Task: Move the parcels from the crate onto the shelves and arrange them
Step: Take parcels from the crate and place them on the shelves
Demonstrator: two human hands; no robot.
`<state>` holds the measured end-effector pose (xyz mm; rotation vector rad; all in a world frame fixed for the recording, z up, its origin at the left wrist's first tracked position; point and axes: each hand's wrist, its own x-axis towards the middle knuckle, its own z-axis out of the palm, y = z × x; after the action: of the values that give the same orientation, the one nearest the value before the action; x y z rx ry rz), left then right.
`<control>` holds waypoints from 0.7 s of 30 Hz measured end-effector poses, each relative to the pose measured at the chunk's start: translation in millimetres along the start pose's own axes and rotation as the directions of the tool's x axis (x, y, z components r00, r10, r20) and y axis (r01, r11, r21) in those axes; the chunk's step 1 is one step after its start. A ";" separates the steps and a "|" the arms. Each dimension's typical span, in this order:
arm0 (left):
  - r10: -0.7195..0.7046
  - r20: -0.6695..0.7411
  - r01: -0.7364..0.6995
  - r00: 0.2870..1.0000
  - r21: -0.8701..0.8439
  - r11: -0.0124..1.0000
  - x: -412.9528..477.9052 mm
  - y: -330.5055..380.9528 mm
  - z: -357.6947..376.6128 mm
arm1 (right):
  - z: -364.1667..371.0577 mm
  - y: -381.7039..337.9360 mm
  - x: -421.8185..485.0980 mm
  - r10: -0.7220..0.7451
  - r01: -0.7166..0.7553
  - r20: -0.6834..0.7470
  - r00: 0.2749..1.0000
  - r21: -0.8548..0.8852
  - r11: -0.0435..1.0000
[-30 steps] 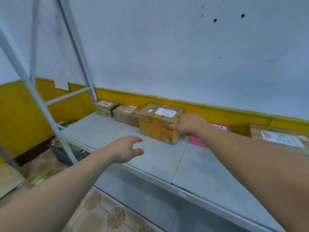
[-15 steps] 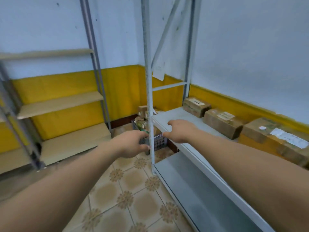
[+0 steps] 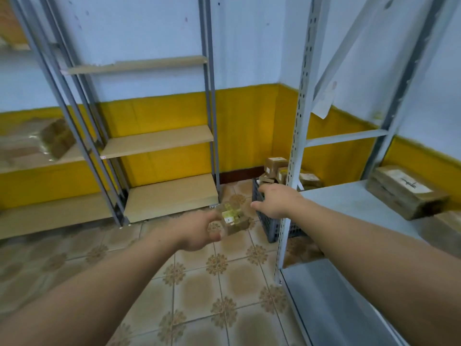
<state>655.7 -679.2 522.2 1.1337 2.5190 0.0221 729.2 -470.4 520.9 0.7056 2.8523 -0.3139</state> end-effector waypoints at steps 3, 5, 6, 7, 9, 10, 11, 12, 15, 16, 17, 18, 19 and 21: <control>-0.031 0.038 0.031 0.999 0.003 1.000 34.6 -18.6 -3.1 | 1.1 -1.9 41.3 -0.011 0.011 0.043 0.999 0.006 1.000; -0.022 0.051 0.022 0.998 0.002 1.000 63.2 -32.5 -5.1 | 1.9 -2.2 71.0 -0.012 0.011 0.053 0.999 0.009 1.000; -0.017 0.059 0.017 0.998 -0.001 1.000 78.5 -39.8 -6.0 | 2.7 -2.2 86.6 -0.006 0.005 0.061 0.998 0.014 1.000; -0.009 0.067 0.009 0.998 0.001 1.000 94.3 -47.7 -7.0 | 3.8 -2.5 102.2 0.002 -0.003 0.074 0.997 0.020 1.000; 0.009 0.089 -0.009 0.996 0.007 1.000 128.9 -65.0 -9.9 | 8.5 -3.0 137.8 0.024 -0.026 0.097 0.995 0.021 0.999; 0.017 0.100 -0.017 0.995 0.002 1.000 147.7 -74.9 -11.4 | 10.4 -4.2 157.1 0.040 -0.042 0.102 0.994 0.017 0.999; 0.028 0.112 -0.028 0.993 -0.007 1.000 167.2 -85.6 -13.1 | 11.4 -5.6 177.0 0.058 -0.059 0.108 0.993 0.015 0.998; 0.041 0.126 -0.039 0.991 -0.020 0.999 187.1 -96.1 -15.0 | 12.0 -7.1 197.1 0.075 -0.077 0.117 0.990 0.014 0.997; 0.091 0.165 -0.085 0.982 -0.047 0.995 253.3 -128.7 -24.1 | 10.3 -12.7 256.4 0.117 -0.125 0.160 0.980 0.040 0.991; 0.100 0.181 -0.090 0.978 -0.060 0.994 275.5 -139.1 -28.1 | 8.5 -13.8 274.4 0.132 -0.144 0.170 0.977 0.057 0.988; 0.105 0.195 -0.092 0.975 -0.073 0.993 296.0 -148.9 -32.1 | 6.6 -15.0 291.2 0.147 -0.161 0.182 0.972 0.064 0.985; 0.112 0.212 -0.097 0.971 -0.080 0.992 316.0 -158.1 -35.8 | 5.6 -15.5 306.8 0.166 -0.181 0.198 0.966 0.064 0.981; 0.120 0.230 -0.105 0.966 -0.079 0.991 334.9 -166.3 -39.6 | 4.6 -15.2 320.9 0.186 -0.202 0.209 0.960 0.061 0.977; 0.135 0.255 -0.123 0.958 -0.061 0.991 370.0 -180.5 -46.8 | 3.7 -12.2 347.2 0.227 -0.246 0.227 0.947 0.057 0.968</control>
<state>286.3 -526.3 413.2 1.1981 2.2035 -0.0331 421.9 -330.0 439.7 0.9559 2.5271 -0.4465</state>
